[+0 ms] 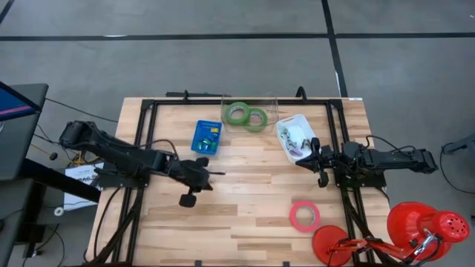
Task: Pick and place Stapler, Stapler remover, tape
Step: Put the pink tape into the transparent bin
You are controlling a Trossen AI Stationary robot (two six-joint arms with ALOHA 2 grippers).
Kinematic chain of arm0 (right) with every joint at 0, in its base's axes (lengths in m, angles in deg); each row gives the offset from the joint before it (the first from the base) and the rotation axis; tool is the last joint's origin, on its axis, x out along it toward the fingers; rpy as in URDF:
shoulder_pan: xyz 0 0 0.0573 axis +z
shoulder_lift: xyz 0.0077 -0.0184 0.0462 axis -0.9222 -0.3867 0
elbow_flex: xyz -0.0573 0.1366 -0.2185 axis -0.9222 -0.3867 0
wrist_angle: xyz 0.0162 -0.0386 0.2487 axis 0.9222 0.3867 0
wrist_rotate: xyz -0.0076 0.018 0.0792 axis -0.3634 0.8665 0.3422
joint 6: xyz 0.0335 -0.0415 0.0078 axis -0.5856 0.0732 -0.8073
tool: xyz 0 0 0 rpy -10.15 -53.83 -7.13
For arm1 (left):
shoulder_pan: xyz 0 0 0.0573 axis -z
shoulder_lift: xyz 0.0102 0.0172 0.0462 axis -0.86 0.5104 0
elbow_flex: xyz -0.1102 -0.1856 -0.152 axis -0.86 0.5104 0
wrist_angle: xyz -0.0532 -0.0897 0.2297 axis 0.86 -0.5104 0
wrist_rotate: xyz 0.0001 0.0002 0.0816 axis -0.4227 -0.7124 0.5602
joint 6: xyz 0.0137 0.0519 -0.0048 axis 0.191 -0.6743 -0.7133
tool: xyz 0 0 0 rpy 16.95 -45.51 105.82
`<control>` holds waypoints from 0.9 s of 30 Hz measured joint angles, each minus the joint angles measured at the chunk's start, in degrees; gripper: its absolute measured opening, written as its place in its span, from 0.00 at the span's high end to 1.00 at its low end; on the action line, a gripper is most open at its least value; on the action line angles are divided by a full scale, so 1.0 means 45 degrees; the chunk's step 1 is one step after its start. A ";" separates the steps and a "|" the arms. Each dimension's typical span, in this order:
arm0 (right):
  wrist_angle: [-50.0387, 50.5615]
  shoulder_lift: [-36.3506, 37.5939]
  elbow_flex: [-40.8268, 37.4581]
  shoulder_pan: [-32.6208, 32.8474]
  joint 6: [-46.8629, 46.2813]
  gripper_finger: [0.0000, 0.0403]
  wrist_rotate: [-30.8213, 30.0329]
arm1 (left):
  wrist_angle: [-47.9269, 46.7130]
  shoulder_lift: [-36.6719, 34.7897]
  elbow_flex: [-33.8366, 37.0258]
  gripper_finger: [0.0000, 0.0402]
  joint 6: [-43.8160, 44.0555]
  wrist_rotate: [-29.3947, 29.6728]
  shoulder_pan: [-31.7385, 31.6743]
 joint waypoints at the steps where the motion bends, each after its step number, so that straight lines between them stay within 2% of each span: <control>1: 0.0000 -0.0002 -0.0002 0.0000 0.0000 1.00 0.0000 | 0.0648 -0.0057 0.0326 0.99 0.0000 0.0000 0.0111; 5: 0.0000 0.0001 -0.0002 -0.0004 0.0000 1.00 0.0000 | 0.3079 -0.0712 0.1605 0.99 0.0000 -0.0005 0.0394; 9: 0.0000 0.0000 -0.0002 -0.0003 0.0000 1.00 0.0000 | 0.4609 -0.1670 0.2832 0.99 0.0000 -0.0005 0.0399; 18: 0.0000 -0.0002 -0.0002 0.0000 0.0000 1.00 0.0000 | 0.6590 -0.3686 0.5362 0.99 0.0000 0.0005 0.0365; 27: 0.0000 -0.0002 -0.0002 0.0000 0.0000 1.00 0.0000 | 0.7218 -0.5630 0.7181 0.99 0.0000 0.0005 0.0138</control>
